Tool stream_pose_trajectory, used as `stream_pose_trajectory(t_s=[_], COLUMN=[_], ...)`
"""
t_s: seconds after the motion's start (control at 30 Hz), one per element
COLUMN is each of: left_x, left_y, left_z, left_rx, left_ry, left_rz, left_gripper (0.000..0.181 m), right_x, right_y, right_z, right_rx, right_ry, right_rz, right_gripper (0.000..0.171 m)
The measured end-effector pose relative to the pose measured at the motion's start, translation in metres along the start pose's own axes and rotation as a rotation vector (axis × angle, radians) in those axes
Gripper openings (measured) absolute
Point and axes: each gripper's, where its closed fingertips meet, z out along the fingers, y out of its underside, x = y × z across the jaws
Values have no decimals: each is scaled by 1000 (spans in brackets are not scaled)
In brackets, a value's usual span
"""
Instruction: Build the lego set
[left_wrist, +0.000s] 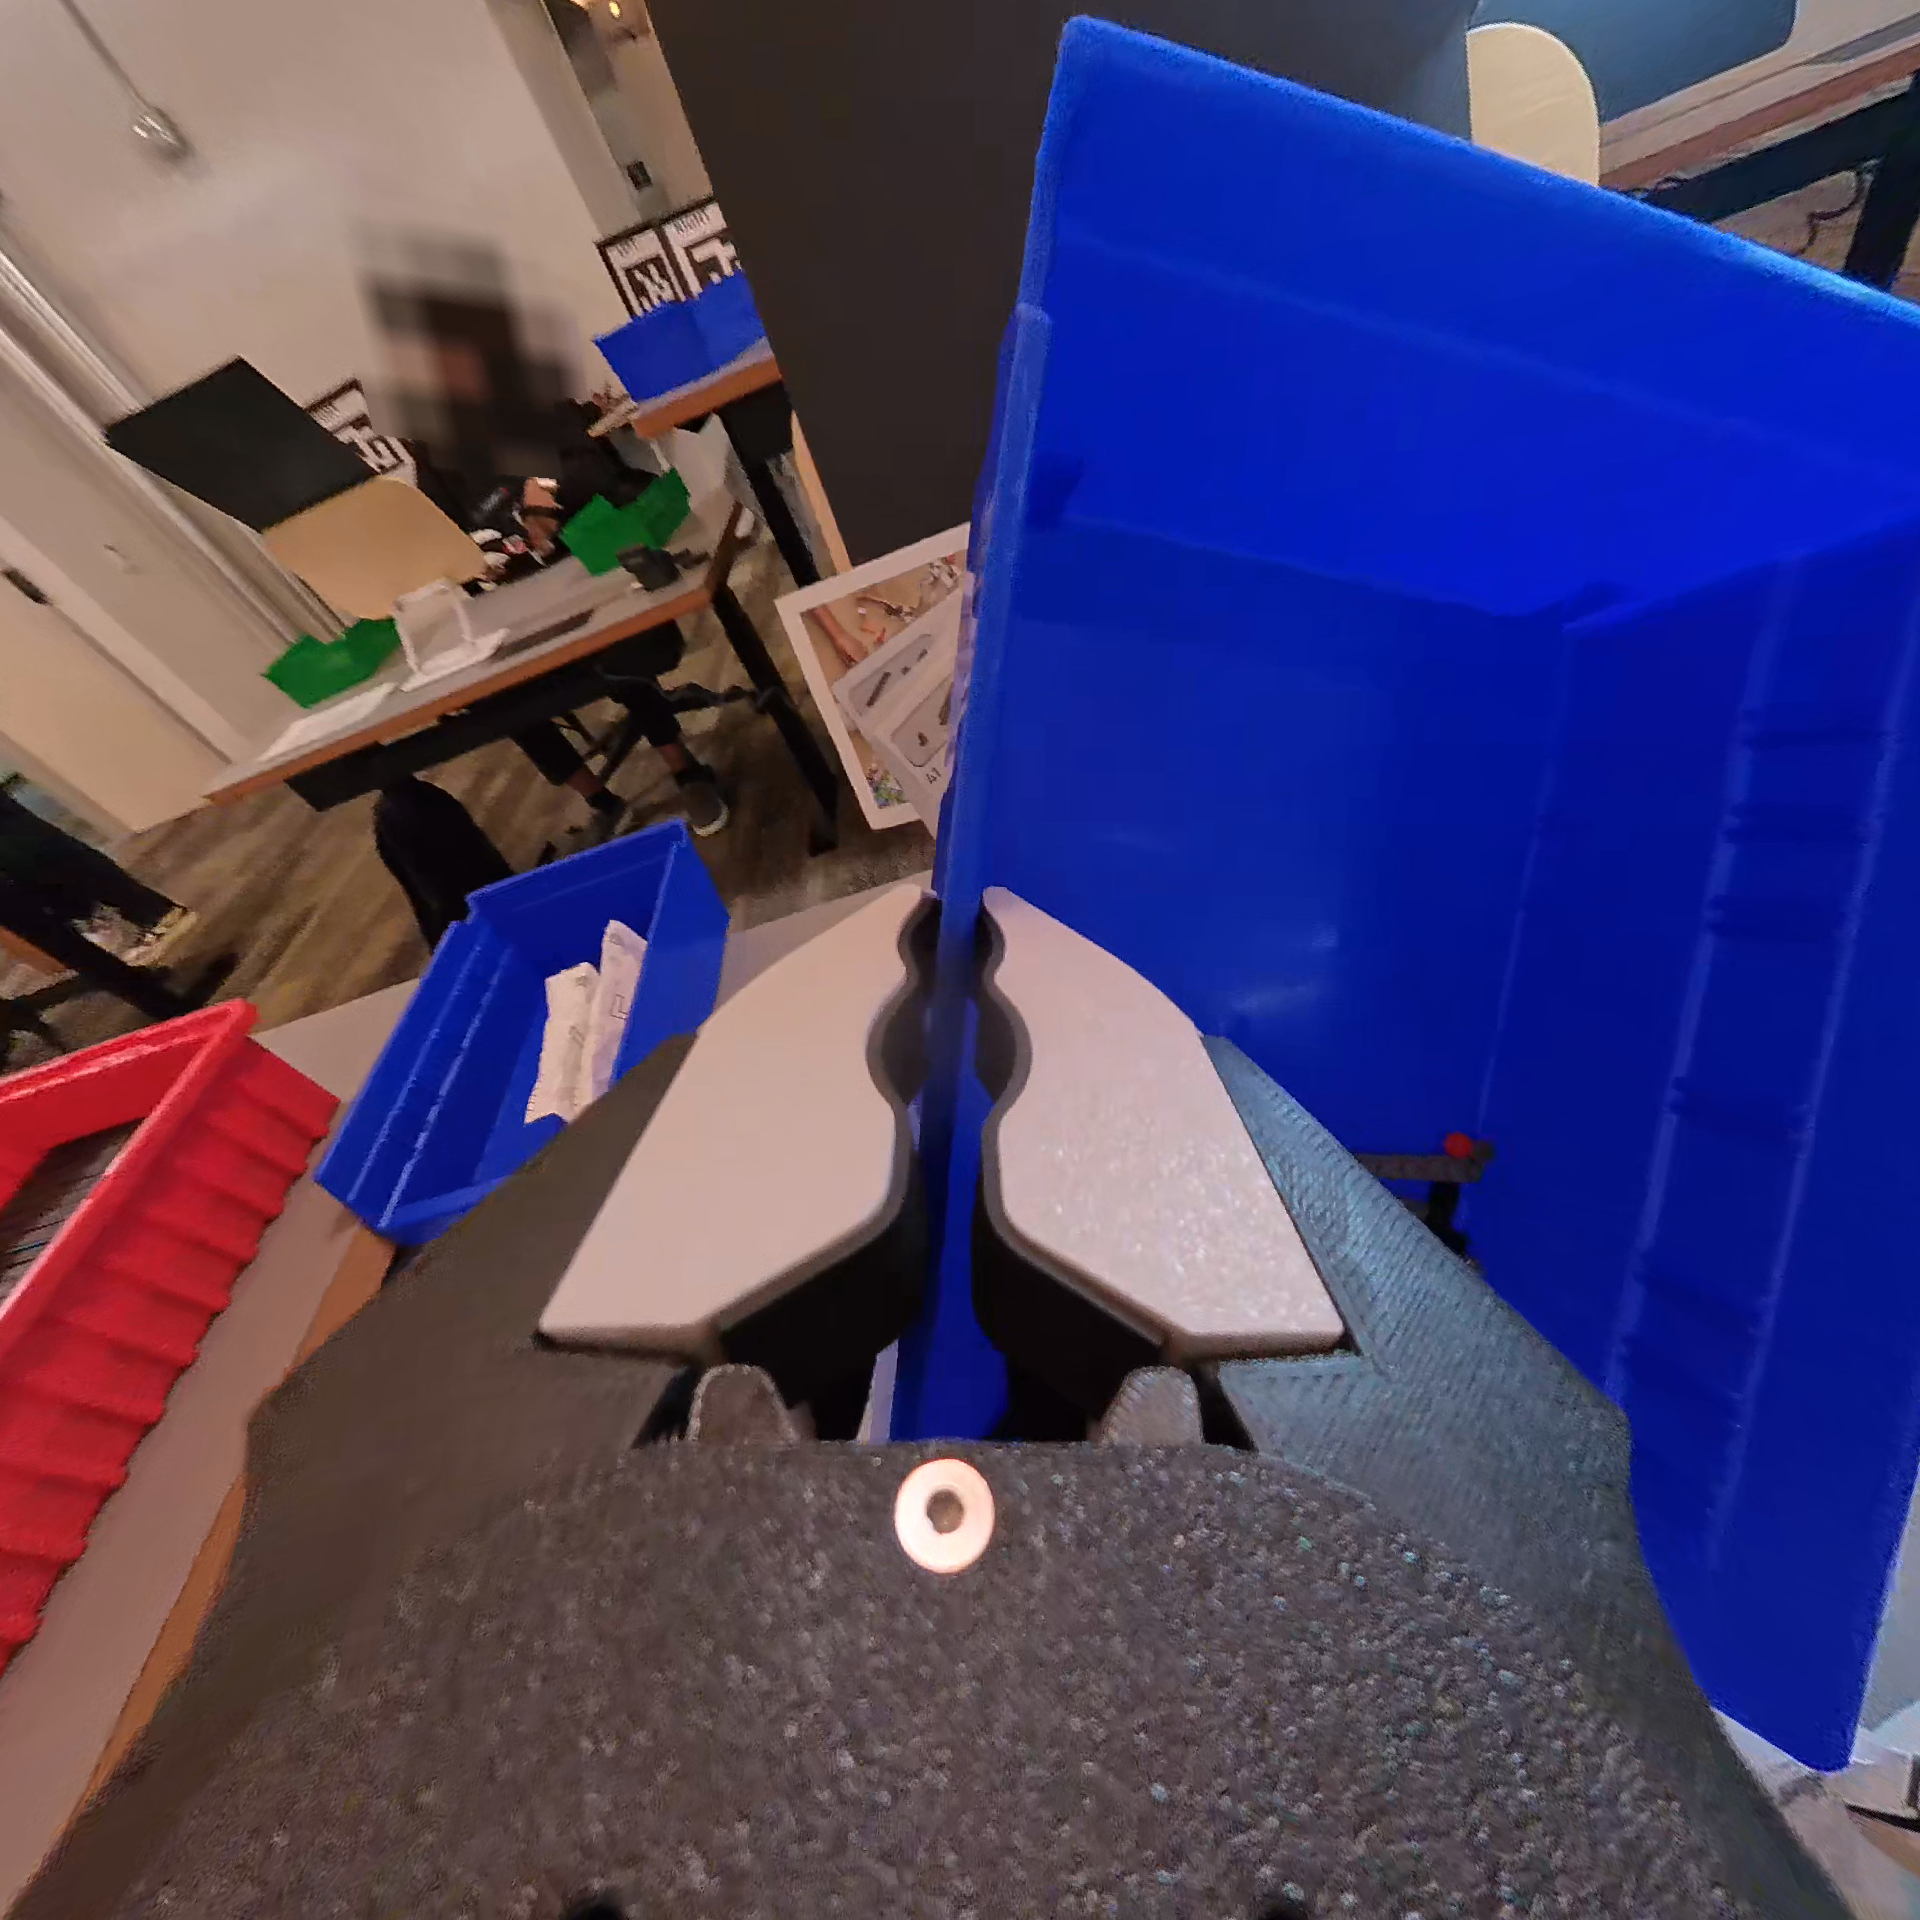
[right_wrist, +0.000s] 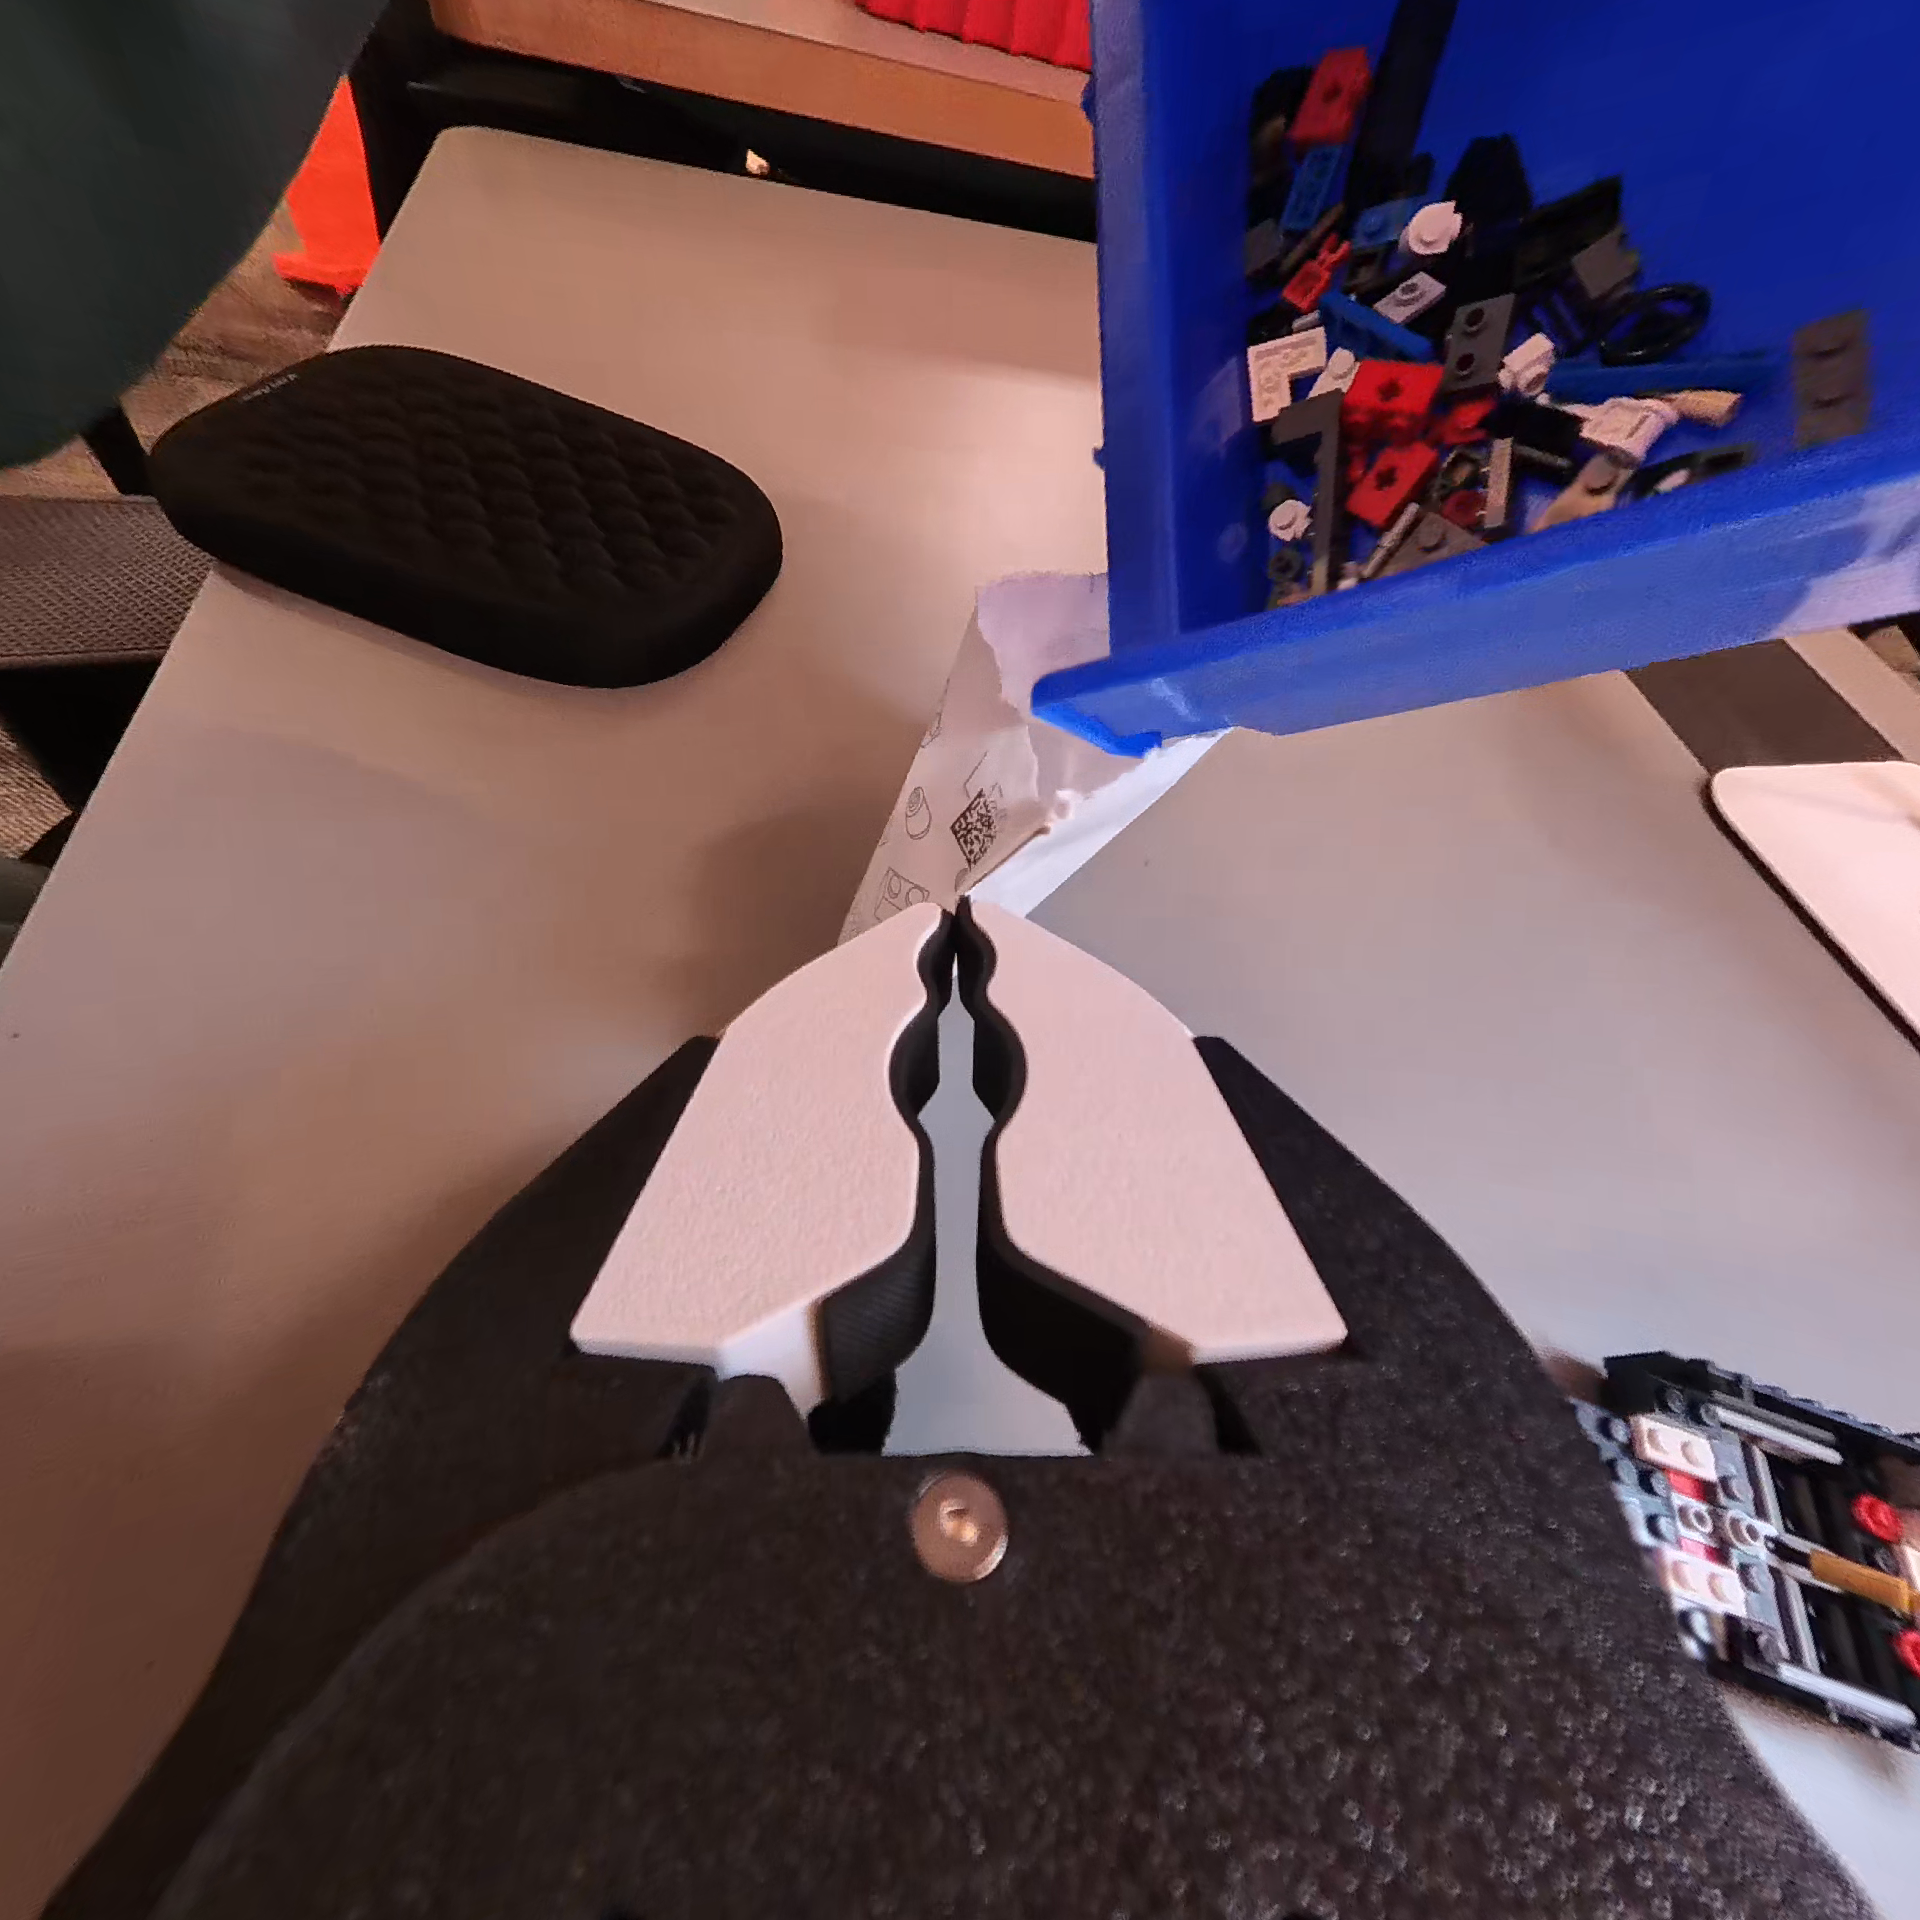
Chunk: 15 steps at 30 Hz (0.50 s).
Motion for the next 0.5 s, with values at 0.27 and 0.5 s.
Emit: stream_pose_trajectory(t_s=[0.27,0.5], left_x=[3,1], left_y=[-10,-10], left_z=[-22,-27], left_rx=[102,135], left_ry=[-110,-170], left_rz=[76,92], left_gripper=[5,5], right_x=[6,6], right_y=[-3,-9], right_z=[3,7], right_rx=[7,13], right_ry=[-19,-11], right_rz=[82,79], right_gripper=[0,0])
